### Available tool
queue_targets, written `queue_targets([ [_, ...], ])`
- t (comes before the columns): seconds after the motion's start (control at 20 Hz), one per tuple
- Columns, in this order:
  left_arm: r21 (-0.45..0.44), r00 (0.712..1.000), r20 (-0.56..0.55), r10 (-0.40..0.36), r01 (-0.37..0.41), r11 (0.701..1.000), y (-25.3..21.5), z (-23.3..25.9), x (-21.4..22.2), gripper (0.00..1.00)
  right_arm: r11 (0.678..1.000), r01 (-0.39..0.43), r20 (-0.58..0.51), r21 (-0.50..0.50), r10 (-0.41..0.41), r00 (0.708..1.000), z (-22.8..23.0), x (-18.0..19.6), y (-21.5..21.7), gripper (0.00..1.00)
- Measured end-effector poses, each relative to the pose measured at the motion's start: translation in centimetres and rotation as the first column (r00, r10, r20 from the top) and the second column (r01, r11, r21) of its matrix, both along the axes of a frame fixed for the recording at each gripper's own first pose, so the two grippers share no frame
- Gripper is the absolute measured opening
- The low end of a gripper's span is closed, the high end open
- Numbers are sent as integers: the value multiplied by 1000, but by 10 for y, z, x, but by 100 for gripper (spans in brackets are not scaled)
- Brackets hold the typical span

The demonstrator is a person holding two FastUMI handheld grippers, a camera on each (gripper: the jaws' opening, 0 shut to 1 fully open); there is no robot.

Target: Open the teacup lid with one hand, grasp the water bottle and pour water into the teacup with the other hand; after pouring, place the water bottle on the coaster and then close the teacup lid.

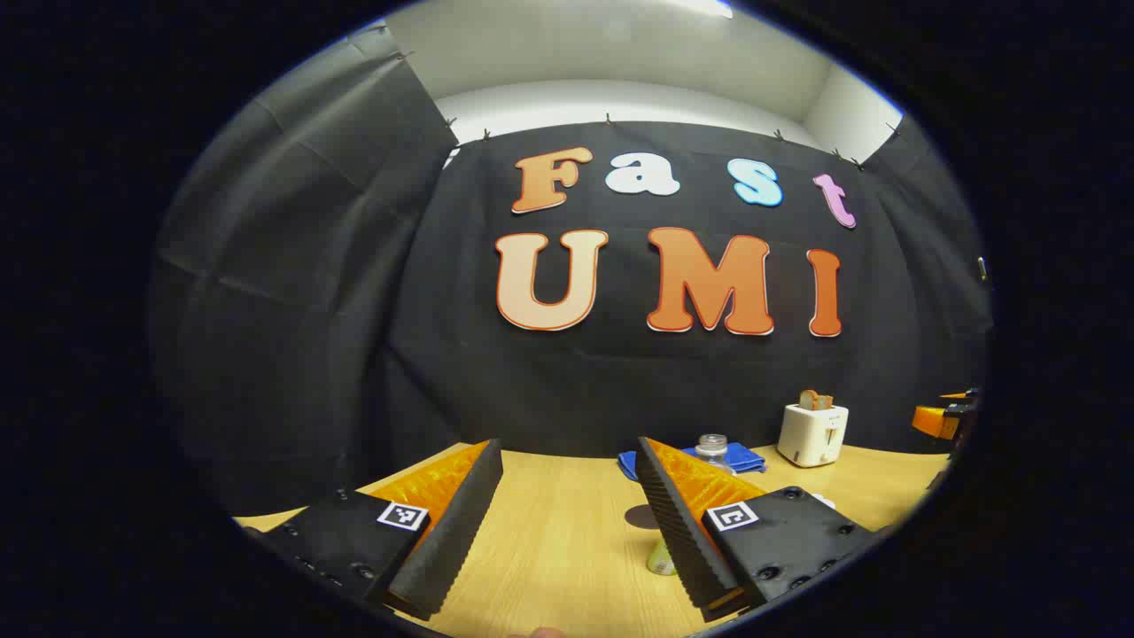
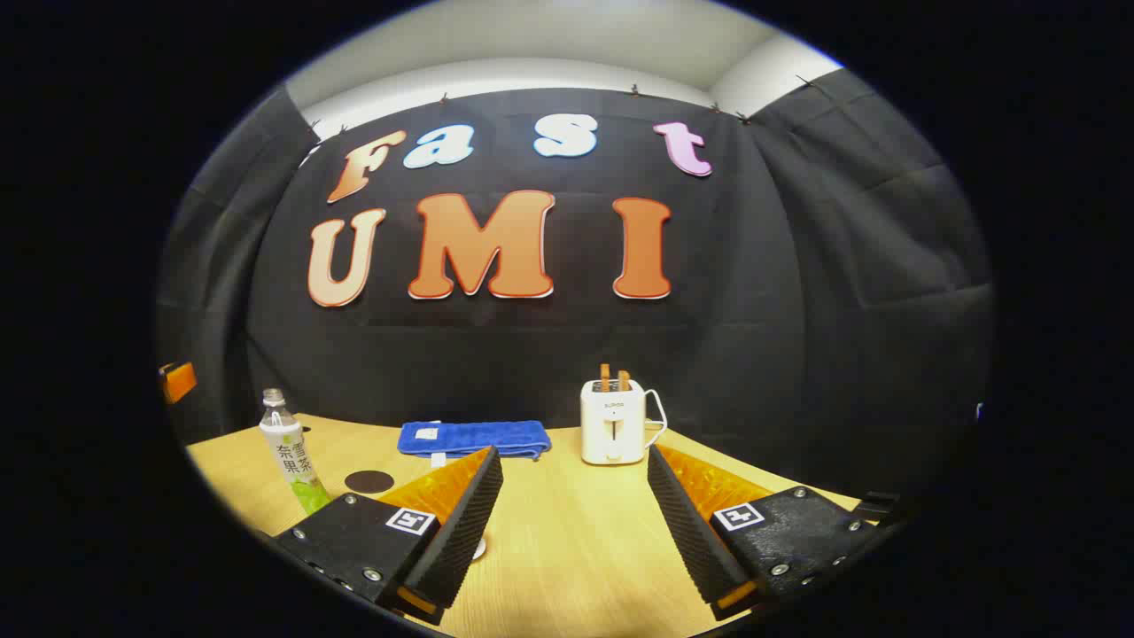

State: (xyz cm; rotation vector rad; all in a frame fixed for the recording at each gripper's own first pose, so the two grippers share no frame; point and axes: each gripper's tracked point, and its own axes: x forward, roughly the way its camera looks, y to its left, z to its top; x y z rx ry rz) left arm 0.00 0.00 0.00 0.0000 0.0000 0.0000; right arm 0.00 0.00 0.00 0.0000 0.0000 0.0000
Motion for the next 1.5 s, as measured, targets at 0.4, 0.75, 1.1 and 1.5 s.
queue_targets([
  [0.4,84,996,-68,-54,60,995,-29,-26,13,99,996,-68,-54,56,71,996,-26,13,29,98],
  [0.75,55,993,-58,-101,104,993,-58,-21,24,99,996,-65,-54,65,68,996,-25,15,26,98],
  [1.1,36,992,-85,-88,91,995,-55,-30,26,99,993,-114,-73,38,117,990,-34,22,48,98],
  [1.5,35,990,-134,-50,55,998,-39,-50,34,99,982,-186,-134,-20,182,974,-57,44,91,98],
])
